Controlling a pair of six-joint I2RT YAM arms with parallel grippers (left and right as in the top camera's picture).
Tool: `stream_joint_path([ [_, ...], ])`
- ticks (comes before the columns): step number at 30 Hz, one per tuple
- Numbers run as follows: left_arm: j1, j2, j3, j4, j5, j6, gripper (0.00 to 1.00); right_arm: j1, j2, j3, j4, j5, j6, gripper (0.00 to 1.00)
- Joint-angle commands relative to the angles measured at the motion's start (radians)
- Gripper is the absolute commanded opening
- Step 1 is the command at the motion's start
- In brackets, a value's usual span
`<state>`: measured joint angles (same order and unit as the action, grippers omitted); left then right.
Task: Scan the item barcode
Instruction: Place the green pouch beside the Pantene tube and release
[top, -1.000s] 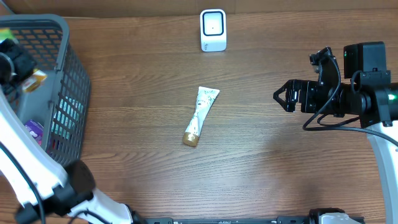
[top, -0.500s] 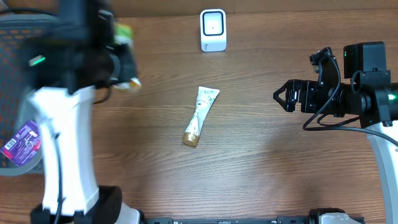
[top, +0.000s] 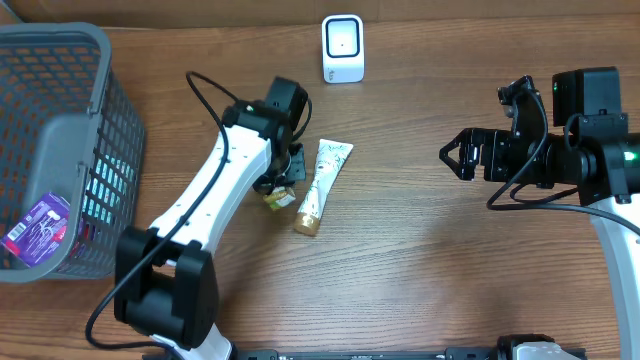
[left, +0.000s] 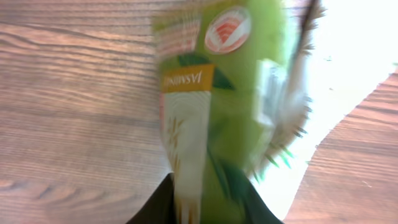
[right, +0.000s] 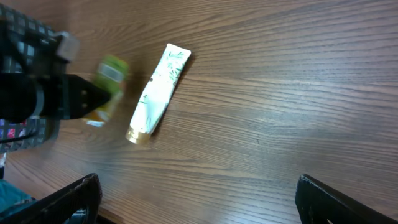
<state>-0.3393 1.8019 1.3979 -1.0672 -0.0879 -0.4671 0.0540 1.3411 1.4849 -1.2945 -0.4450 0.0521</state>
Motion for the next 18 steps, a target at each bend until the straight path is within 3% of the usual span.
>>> stream_joint_path([
  [1, 0.013, 0.029, -0.045, 0.059, -0.024, 0.010, 0.14, 0.005, -0.004, 0.011, 0.002, -0.001, -0.004, 1.00],
  [7, 0.003, 0.121, -0.064, 0.127, -0.010, 0.045, 0.12, 0.005, -0.004, 0.011, 0.002, -0.001, -0.004, 1.00],
  [9, -0.002, 0.143, -0.064, 0.134, 0.006, 0.045, 0.18, 0.005, -0.004, 0.011, 0.002, -0.001, -0.004, 1.00],
  [13, 0.005, 0.148, -0.052, 0.121, 0.037, 0.045, 0.44, 0.005, -0.004, 0.011, 0.002, -0.001, -0.004, 1.00],
  [18, 0.035, 0.145, 0.114, -0.038, 0.034, 0.052, 0.49, 0.005, -0.004, 0.011, 0.002, -0.001, -0.004, 1.00],
])
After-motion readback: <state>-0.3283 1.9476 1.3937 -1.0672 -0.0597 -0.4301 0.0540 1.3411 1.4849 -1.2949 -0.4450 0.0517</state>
